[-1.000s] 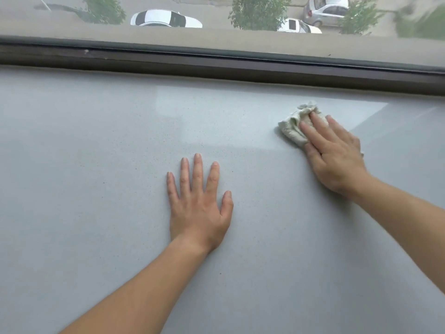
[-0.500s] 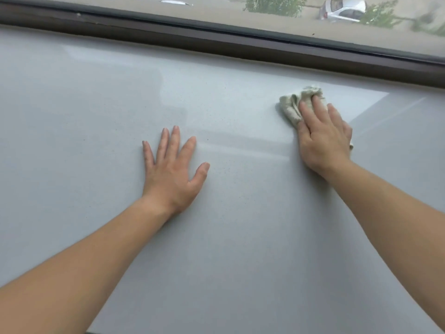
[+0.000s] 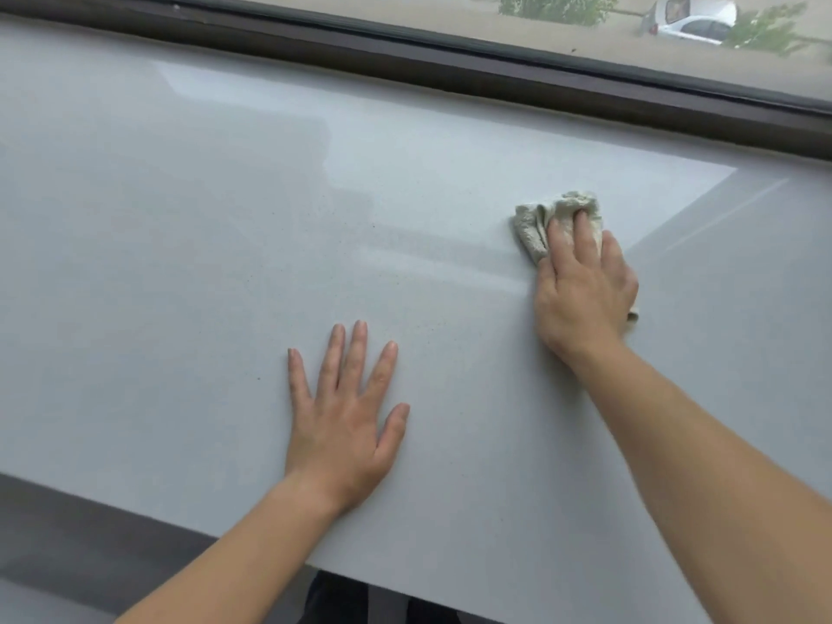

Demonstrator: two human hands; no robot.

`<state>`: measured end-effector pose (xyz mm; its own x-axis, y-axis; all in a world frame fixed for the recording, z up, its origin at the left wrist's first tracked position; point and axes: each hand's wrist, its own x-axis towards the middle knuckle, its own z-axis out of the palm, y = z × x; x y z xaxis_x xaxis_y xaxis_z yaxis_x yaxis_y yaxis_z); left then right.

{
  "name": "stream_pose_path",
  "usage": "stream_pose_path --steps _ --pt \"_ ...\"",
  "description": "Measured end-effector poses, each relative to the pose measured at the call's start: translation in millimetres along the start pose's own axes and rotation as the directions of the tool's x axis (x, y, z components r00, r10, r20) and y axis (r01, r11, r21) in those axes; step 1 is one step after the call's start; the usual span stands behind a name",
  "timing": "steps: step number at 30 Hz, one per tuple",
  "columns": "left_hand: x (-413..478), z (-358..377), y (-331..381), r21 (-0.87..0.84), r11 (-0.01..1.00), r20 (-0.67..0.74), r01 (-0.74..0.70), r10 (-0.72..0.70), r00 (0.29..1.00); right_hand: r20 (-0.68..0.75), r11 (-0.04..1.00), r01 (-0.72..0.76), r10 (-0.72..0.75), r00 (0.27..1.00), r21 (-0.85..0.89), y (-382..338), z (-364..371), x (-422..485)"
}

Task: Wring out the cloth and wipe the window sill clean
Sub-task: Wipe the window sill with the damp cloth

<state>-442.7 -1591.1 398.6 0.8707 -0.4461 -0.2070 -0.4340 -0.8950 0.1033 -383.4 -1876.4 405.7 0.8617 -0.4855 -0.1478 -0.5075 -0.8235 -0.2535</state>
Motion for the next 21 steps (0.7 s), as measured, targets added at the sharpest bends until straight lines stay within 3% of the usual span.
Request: stream_pose_path --steps 2,7,9,12,14,18,21 --pt "0 0 -1 0.000 1.000 -0.002 0.007 -0.007 1.000 -0.033 0.998 0.051 -0.052 0.998 -0.031 -22 15 -40" --pt "-3 -3 -5 -0.015 1.000 0.021 -0.010 0.010 1.000 0.111 0.896 0.434 -0.423 0.899 -0.097 5 14 -87" --pt "-3 -3 -5 -0.005 1.000 0.037 -0.010 0.010 0.999 0.102 0.927 0.363 -0.353 0.930 -0.096 21 7 -64" --pt "-3 -4 -5 0.006 1.000 0.042 0.009 -0.009 0.999 0.036 0.998 0.066 -0.065 0.997 -0.006 16 7 -46" --pt "-3 -4 -4 -0.003 1.000 0.041 0.004 -0.004 0.999 -0.011 0.999 0.021 -0.021 1.000 -0.031 -2 13 -69" --pt "3 1 -6 -0.056 0.998 0.018 -0.006 0.007 1.000 0.039 0.961 0.257 -0.254 0.966 -0.106 -13 33 -162" --pt "3 4 -7 -0.105 0.994 -0.015 -0.014 0.012 1.000 0.135 0.903 0.414 -0.399 0.907 -0.113 8 31 -172"
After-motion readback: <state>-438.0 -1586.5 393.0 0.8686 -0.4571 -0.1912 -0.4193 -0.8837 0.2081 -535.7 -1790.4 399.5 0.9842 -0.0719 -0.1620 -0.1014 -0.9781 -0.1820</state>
